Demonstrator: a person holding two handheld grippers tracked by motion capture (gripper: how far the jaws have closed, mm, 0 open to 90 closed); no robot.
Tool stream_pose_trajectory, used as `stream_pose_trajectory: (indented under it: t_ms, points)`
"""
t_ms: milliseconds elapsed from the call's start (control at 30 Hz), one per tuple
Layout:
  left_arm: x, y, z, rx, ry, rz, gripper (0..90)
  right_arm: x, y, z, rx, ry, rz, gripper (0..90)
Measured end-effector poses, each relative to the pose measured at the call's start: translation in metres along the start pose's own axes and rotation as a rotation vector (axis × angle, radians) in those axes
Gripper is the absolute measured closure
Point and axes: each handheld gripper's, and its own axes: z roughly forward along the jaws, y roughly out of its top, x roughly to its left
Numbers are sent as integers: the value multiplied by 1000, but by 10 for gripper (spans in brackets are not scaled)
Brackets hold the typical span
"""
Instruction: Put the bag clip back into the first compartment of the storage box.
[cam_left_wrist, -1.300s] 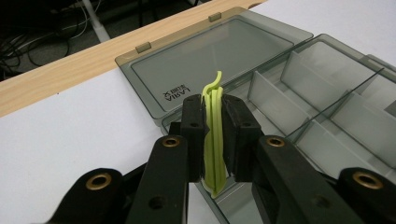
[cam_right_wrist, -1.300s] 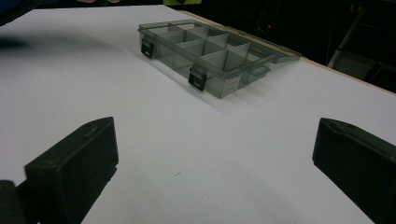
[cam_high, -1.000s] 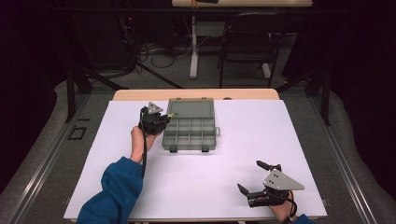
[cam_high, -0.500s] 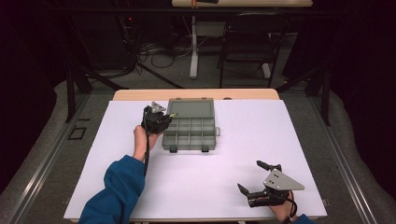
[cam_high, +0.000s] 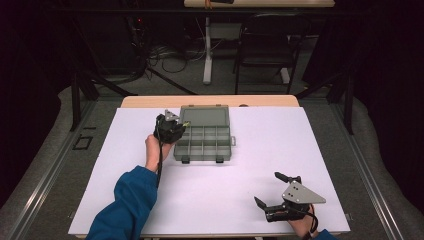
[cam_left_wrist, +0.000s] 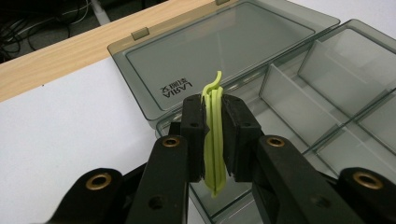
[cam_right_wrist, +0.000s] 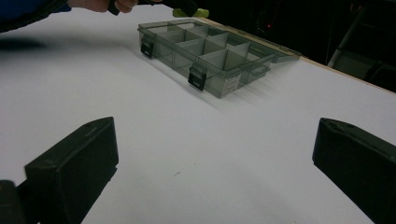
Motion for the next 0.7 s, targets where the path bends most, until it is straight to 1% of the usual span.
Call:
stream_pose_trajectory:
  t_ms: [167, 267, 333, 367, 433, 533, 567, 667, 700]
  points:
    - [1, -1, 3, 8, 6, -2, 797, 0, 0, 0, 1, 1, 1, 0]
    - [1, -1, 3, 18, 1, -3, 797, 0, 0, 0, 1, 0, 1, 1]
    - [1, -2, 5, 16, 2, -7, 796, 0, 0, 0, 1, 1, 1, 0]
    - [1, -2, 5, 26, 1, -4, 795, 0, 0, 0, 1, 0, 1, 0]
    - [1, -3, 7, 17, -4, -13, 745, 0, 0, 0, 1, 0, 1, 1]
    - [1, -4, 7, 24, -6, -17, 644, 0, 0, 0, 1, 1, 0, 0]
    - [2, -4, 6, 19, -4, -25, 572, 0, 0, 0, 0, 0, 0, 0]
    - [2, -3, 4, 23, 2, -28, 421, 0, 0, 0, -1, 2, 0, 0]
    - [2, -3, 3, 16, 2, -36, 421, 0, 0, 0, 0, 1, 0, 0]
